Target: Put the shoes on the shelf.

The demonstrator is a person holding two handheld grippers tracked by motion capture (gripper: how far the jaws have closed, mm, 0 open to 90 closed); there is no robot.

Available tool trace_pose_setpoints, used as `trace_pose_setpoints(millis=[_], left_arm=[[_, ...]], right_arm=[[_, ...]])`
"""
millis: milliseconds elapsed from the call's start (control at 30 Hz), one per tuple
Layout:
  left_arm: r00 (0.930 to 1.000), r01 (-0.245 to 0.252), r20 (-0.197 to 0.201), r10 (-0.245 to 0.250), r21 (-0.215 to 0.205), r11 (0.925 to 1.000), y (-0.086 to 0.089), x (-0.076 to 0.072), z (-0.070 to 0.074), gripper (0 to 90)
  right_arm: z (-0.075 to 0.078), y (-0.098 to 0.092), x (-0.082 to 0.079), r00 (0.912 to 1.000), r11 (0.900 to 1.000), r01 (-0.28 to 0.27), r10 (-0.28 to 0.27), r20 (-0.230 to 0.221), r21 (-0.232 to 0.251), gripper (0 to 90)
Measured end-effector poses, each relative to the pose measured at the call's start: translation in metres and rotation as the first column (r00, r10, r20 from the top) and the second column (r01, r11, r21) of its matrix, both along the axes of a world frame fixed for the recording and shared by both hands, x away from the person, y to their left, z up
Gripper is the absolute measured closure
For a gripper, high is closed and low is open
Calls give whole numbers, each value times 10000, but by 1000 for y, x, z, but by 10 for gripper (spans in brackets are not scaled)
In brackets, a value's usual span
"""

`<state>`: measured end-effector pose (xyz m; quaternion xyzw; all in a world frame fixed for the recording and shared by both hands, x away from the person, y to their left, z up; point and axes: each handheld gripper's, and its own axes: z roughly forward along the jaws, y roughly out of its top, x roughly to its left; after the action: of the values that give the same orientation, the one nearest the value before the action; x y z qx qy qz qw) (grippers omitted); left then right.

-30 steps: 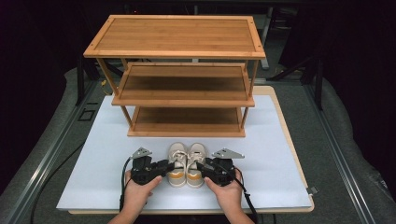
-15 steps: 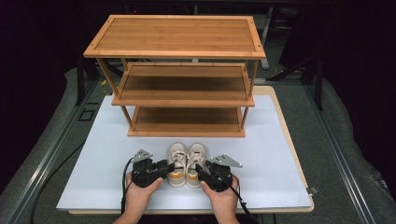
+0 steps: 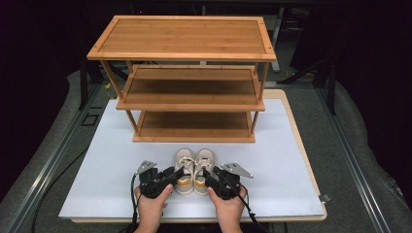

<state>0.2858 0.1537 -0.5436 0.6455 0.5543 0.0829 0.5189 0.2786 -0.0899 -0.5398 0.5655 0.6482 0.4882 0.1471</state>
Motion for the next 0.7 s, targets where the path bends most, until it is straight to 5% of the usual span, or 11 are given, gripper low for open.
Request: trace_pose_setpoints(millis=[700], left_arm=[[9985,-457,301,457,-21,9990,-5,-2,-3,527]], right_arm=[[-1,3,0,9993,9992,372,-373,59,112,556]])
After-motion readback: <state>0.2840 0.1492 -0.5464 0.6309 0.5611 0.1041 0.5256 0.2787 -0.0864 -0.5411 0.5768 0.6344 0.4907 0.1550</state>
